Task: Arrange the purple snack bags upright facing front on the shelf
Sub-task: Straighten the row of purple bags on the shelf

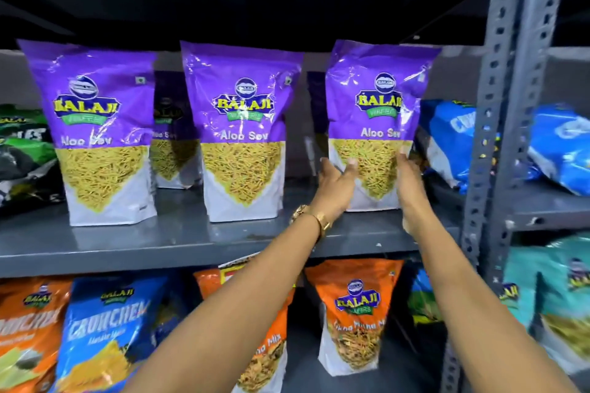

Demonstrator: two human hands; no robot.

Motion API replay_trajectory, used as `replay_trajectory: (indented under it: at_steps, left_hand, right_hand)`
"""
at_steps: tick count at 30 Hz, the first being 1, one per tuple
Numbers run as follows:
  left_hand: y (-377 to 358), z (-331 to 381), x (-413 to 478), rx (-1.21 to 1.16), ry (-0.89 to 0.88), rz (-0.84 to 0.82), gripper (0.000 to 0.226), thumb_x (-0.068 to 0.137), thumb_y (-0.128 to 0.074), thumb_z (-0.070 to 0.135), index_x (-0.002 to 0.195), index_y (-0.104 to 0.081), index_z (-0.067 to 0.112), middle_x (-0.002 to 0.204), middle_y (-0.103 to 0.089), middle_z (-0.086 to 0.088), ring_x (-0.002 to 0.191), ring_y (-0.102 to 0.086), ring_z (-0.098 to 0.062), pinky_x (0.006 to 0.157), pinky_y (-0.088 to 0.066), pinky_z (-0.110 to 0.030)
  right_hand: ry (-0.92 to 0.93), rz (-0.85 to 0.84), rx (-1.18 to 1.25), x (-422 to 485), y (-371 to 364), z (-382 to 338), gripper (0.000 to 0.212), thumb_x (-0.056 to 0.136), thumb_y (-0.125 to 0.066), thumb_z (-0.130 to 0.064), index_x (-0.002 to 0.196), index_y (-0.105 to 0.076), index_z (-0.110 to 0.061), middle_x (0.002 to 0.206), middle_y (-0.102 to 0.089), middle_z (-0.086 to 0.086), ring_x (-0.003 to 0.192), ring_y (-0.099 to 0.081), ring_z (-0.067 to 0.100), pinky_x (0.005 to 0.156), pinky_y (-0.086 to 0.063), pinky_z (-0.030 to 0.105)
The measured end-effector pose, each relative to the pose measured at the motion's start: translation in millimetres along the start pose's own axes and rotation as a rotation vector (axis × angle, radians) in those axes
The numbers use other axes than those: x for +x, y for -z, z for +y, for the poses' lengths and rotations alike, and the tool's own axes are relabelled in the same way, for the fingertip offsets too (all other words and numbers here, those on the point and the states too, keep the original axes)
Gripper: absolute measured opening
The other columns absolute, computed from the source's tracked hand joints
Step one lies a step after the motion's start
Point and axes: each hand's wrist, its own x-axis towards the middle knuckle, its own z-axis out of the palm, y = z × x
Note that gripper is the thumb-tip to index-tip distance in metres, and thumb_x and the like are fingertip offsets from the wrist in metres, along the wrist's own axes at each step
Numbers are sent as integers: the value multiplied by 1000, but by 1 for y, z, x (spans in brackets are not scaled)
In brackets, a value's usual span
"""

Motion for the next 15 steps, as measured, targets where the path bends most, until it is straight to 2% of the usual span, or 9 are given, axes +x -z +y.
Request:
replay_trajectory:
  at_steps: [2, 4, 6, 8, 11, 12, 14, 15]
  left_hand:
    - [-2, -5, 5, -72, 33, 50, 71, 97, -35, 49, 145, -22, -1, 154, -31, -19, 143, -29, -29, 116, -27, -39]
    - [2, -13, 5, -120, 18, 118, 62, 97, -36, 47, 138, -35, 0, 146, -44, -17, 136, -41, -29, 103, -35, -29]
    - [6, -20, 8, -148, 3, 167, 62, 97, -35, 47, 142, -34, 4, 149, -42, -13, 136, -41, -26, 99, -32, -26]
    - [9, -23, 8, -180, 5, 207, 66, 97, -34, 48, 149, -25, 9, 156, -33, -8, 142, -33, -22, 104, -27, -26]
    - [7, -24, 6, -176, -12, 238, 68, 97, -33, 50, 152, -18, 12, 160, -24, -5, 147, -24, -20, 113, -20, -28]
    - [5, -24, 5, -166, -15, 234, 69, 96, -33, 51, 152, -19, 13, 160, -24, -4, 147, -23, -20, 115, -19, -30]
    - [2, -22, 3, -154, -20, 216, 65, 96, -33, 52, 149, -27, 15, 157, -31, -3, 145, -29, -21, 114, -22, -32]
    - [-1, -21, 2, -138, -31, 205, 60, 96, -34, 50, 145, -35, 15, 151, -40, -5, 140, -36, -23, 110, -27, -32]
  right_hand:
    - [-21, -77, -21, 1, -1, 1, 60, 94, -39, -57, 140, -47, -20, 140, -57, 1, 123, -56, 15, 107, -43, 35]
    - [-41, -124, -66, 2, -3, 5, 68, 89, -38, -66, 141, -45, -22, 142, -55, 0, 129, -52, 17, 113, -38, 42]
    - [-60, -160, -65, 1, -5, 7, 69, 88, -38, -67, 140, -46, -22, 142, -55, 1, 130, -51, 18, 114, -36, 44]
    - [-87, -178, -45, 0, -6, 7, 62, 91, -36, -64, 135, -50, -23, 138, -57, 3, 127, -54, 21, 113, -38, 46]
    - [-113, -86, -19, -2, -3, 7, 63, 90, -34, -65, 124, -56, -16, 134, -59, 13, 122, -57, 30, 110, -41, 50]
    - [-107, -32, -22, -1, -1, 9, 62, 90, -34, -65, 114, -57, -13, 134, -59, 15, 120, -57, 31, 109, -41, 49]
    - [-69, 81, -60, -2, 2, 10, 52, 92, -32, -63, 101, -57, -18, 128, -60, 12, 112, -55, 27, 105, -41, 43]
    - [-51, 122, -73, -2, 3, 12, 52, 93, -31, -61, 103, -58, -17, 127, -60, 11, 112, -53, 26, 102, -40, 40]
